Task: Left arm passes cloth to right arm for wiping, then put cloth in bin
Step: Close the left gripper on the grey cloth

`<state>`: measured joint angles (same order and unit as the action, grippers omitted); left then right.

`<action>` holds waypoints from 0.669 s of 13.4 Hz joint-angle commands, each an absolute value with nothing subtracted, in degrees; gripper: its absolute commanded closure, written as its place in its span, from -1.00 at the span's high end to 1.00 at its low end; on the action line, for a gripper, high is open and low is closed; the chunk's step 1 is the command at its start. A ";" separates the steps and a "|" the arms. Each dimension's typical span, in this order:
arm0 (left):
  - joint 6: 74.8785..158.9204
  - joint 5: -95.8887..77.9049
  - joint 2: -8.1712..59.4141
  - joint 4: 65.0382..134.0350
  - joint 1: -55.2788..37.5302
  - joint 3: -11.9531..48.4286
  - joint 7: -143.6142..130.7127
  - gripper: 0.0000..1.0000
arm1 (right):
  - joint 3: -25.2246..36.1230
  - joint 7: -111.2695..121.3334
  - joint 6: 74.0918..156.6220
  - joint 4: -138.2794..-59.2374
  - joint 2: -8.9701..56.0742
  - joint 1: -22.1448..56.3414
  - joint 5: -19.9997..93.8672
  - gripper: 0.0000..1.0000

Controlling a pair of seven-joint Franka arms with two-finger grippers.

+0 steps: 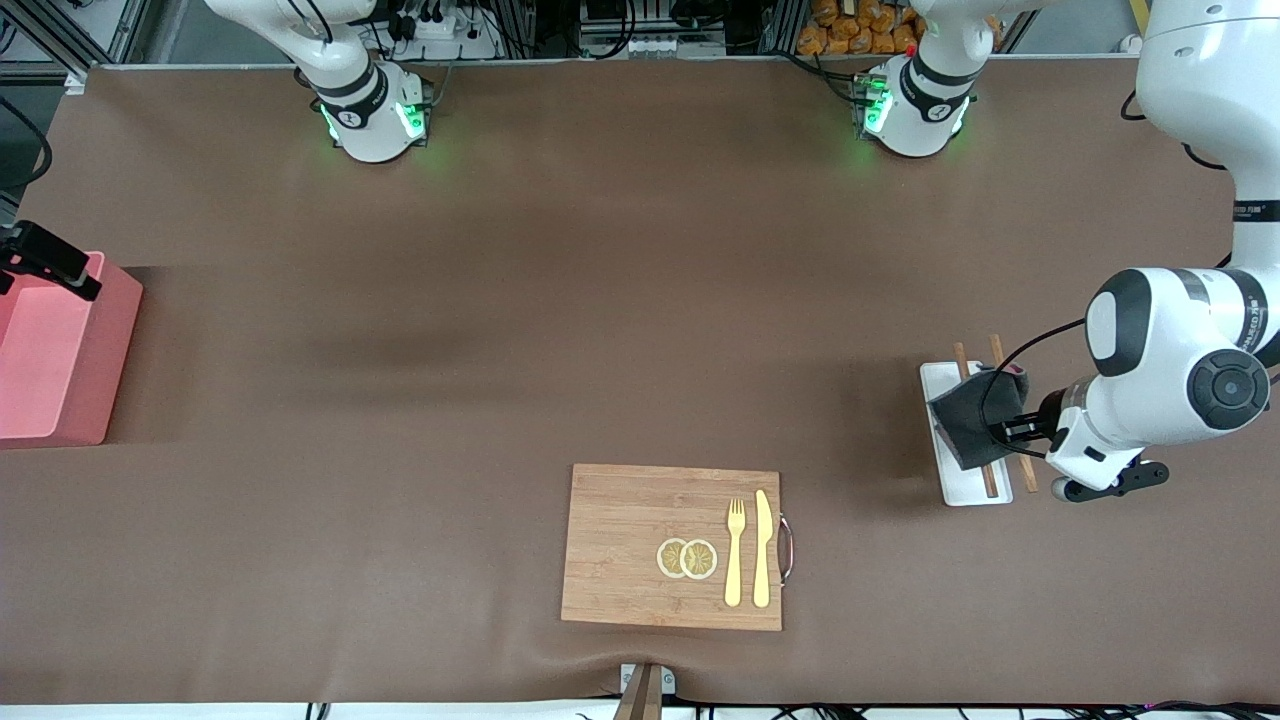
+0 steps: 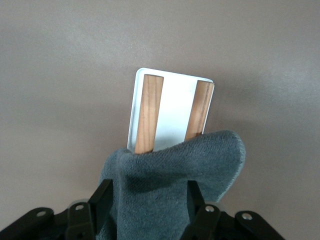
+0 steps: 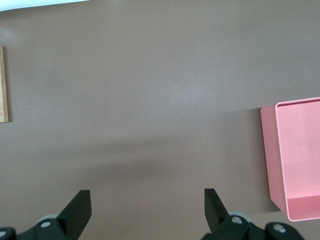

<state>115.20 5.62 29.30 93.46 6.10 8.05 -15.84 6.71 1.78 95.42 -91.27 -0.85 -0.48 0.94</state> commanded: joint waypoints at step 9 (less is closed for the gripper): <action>115.93 7.29 29.97 92.90 6.42 8.26 -15.56 -0.23 | 6.24 0.97 95.01 -91.32 -0.70 -1.05 0.18 1.00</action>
<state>115.47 5.67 29.66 93.42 6.19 8.03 -15.80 6.71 1.75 95.04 -91.28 -0.77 -0.49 0.94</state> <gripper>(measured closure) 0.617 0.000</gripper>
